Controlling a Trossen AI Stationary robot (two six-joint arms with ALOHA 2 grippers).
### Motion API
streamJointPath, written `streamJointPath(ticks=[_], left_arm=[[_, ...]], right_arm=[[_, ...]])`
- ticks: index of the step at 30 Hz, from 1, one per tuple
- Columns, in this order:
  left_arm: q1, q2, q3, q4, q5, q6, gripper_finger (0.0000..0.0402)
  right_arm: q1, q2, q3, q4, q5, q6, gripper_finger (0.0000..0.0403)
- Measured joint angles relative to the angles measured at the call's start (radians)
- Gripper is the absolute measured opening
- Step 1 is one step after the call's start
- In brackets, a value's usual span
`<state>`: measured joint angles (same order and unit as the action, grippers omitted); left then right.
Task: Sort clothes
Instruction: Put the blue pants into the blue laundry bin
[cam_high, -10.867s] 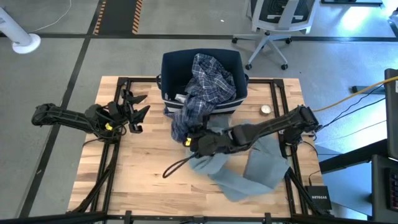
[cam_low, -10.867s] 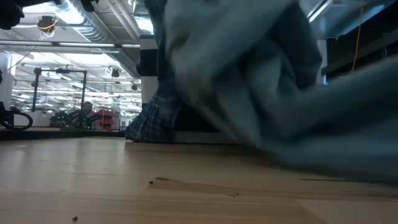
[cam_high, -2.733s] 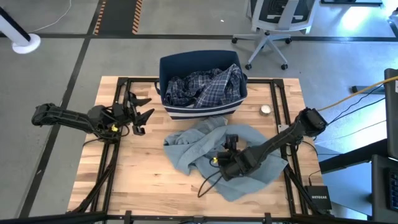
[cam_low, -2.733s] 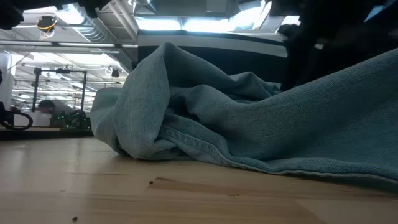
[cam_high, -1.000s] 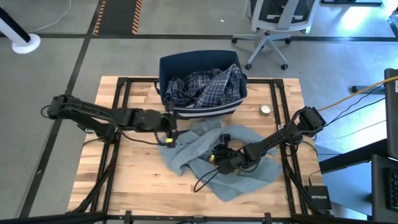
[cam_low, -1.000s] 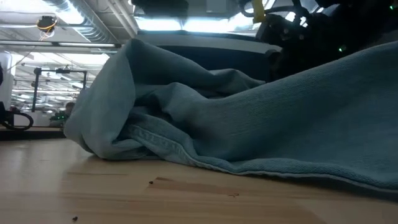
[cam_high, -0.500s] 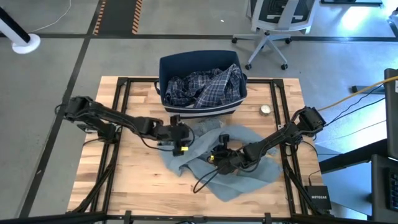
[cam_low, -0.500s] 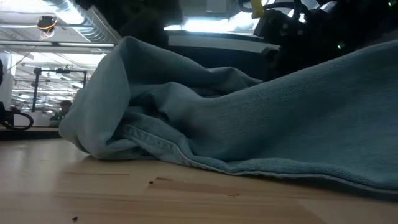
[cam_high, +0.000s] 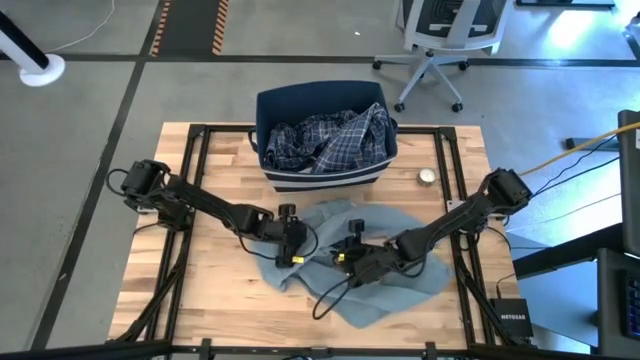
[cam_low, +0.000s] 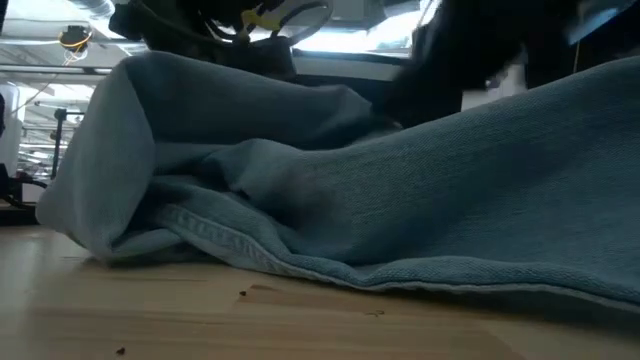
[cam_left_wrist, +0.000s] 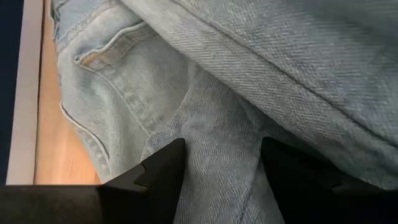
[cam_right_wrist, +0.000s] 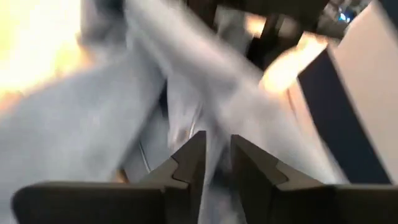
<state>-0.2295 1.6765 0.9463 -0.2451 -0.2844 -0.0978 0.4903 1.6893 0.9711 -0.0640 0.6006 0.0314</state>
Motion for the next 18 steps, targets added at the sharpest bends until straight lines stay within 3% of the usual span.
streamJointPath(ticks=[4, 11, 18], left_arm=[[0.009, 0.0, 0.0, 0.002, 0.004, 0.0, 0.0208], [0.009, -0.001, -0.001, 0.018, 0.003, 0.001, 0.0208], [0.009, -0.001, -0.002, 0.021, 0.001, -0.006, 0.0208]], right_arm=[[0.001, -0.064, 0.049, -0.015, -0.011, -0.023, 0.0123], [0.001, -0.18, 0.204, -0.277, -0.119, -0.081, 0.0188], [0.066, -0.218, 0.362, -0.561, -0.167, -0.079, 0.0203]])
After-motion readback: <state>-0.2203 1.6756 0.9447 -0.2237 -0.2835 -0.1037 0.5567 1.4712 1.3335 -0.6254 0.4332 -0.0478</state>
